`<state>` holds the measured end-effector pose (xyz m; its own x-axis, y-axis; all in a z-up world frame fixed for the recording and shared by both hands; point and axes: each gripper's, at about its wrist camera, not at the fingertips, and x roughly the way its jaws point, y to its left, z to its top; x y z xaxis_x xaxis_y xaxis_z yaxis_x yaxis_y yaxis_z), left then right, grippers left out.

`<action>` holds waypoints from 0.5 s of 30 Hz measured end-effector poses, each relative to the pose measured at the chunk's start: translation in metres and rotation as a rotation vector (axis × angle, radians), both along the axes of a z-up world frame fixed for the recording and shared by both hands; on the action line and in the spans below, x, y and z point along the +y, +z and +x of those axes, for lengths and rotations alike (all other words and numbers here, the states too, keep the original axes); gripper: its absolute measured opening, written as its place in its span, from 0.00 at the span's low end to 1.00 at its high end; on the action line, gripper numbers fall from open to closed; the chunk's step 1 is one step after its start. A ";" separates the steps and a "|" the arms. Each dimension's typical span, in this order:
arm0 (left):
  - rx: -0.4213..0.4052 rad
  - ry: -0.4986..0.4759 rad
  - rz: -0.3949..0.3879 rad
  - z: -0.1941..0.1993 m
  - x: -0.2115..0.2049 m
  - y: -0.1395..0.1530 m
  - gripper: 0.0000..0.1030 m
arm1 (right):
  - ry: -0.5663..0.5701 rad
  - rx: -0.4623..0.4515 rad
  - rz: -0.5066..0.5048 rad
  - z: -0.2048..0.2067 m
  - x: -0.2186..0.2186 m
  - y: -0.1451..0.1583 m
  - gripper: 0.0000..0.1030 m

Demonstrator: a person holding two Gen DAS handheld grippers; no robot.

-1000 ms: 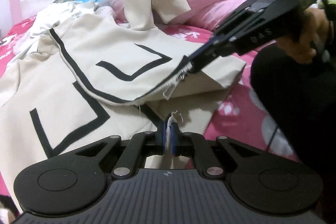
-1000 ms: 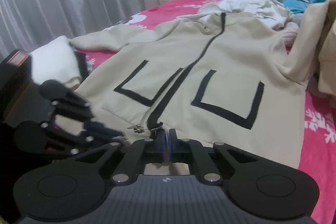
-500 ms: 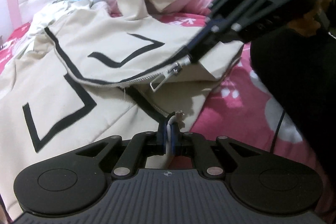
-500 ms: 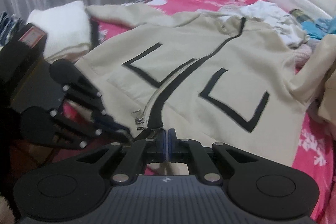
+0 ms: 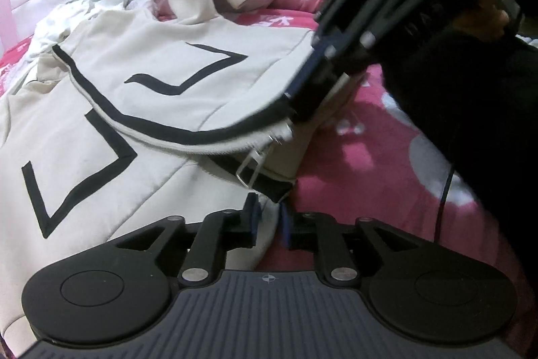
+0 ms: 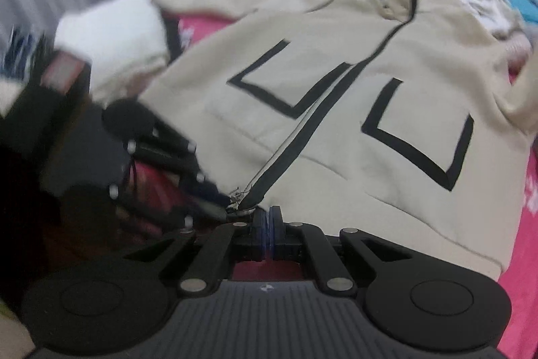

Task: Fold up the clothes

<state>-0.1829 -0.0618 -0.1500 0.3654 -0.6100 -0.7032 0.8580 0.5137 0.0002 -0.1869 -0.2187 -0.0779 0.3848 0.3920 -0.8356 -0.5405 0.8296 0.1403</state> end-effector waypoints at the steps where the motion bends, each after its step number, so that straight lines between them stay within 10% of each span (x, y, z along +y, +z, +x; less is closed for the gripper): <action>1: 0.016 0.004 -0.004 0.001 0.003 0.002 0.23 | 0.001 0.007 -0.003 0.000 0.001 -0.002 0.02; 15: 0.155 0.241 -0.201 0.052 0.040 0.037 0.35 | 0.064 0.124 -0.100 0.005 0.022 -0.035 0.15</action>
